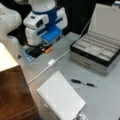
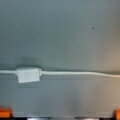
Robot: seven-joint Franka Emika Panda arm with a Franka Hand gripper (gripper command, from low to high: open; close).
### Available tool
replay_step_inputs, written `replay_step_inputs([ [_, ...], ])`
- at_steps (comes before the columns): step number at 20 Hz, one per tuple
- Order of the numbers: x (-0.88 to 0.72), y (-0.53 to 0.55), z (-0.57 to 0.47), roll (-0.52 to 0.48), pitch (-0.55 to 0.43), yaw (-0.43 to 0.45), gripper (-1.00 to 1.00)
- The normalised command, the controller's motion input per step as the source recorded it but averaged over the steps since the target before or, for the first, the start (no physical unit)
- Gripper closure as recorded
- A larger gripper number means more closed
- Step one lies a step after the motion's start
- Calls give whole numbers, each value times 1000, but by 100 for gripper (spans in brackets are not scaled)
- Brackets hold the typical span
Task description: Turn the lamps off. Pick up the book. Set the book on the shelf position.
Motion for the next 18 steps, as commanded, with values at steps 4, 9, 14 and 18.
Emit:
replay_step_inputs([
  [4, -85, 71, -15, -144, 23, 228, -100],
  [9, -279, 93, -60, -150, -11, 214, -100],
  [14, -403, -11, -117, -122, -71, 158, -100],
  [18, -365, -43, -149, -82, -118, 151, -100],
])
